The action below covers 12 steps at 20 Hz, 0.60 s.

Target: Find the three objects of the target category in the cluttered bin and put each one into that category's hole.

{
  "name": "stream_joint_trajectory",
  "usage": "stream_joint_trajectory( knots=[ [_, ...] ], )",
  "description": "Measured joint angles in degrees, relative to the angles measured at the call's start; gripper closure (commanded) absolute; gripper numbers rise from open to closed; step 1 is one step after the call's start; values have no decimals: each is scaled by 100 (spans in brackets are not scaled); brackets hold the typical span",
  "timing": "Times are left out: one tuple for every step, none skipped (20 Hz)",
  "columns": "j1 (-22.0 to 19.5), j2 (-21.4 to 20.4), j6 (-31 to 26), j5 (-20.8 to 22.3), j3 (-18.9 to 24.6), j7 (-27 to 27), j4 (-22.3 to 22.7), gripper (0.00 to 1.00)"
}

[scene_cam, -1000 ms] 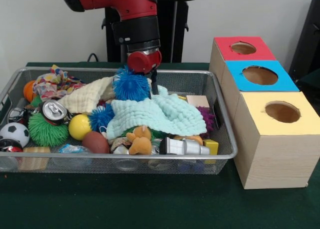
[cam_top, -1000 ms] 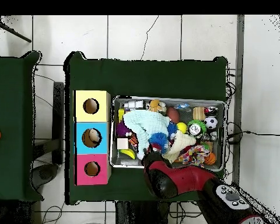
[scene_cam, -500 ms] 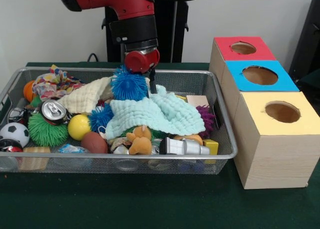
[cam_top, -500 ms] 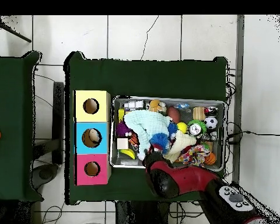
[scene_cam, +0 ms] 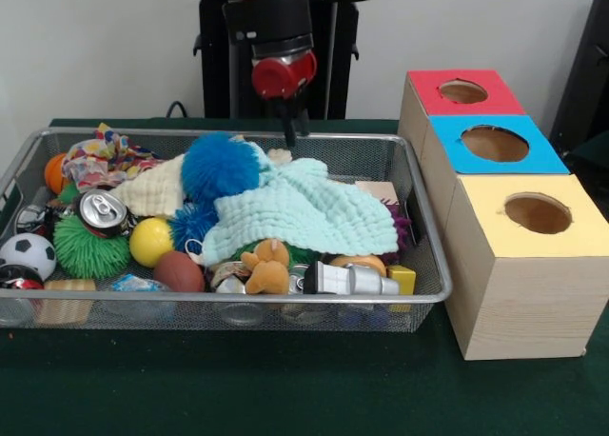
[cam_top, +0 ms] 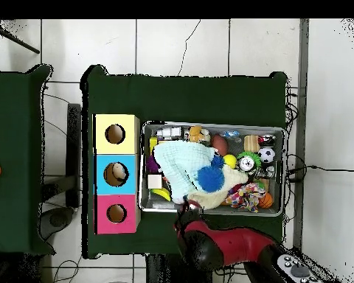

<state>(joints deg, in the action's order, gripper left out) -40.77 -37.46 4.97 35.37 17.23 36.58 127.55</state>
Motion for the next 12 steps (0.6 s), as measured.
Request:
stream_joint_trajectory(
  knots=[
    [-27, -95, -147, -67, 39, 0, 191, 0],
    [-53, -191, -295, -133, 86, 0, 387, 0],
    [-79, -287, -443, -200, 133, 0, 583, 0],
    [-96, -357, -540, -247, 170, 0, 717, 0],
    [-113, -427, -638, -294, 207, 0, 851, 0],
    [-137, -510, -742, -348, 258, 0, 1001, 0],
    [-173, -624, -871, -416, 326, 0, 1178, 0],
    [-209, -718, -976, -471, 374, 0, 1315, 0],
    [-282, -871, -1136, -537, 440, 0, 1489, 0],
    [-345, -979, -1255, -576, 484, 0, 1591, 0],
    [-528, -1228, -1542, -638, 581, 0, 1766, 0],
    [-653, -1359, -1722, -656, 638, 0, 1825, 0]
  ],
)
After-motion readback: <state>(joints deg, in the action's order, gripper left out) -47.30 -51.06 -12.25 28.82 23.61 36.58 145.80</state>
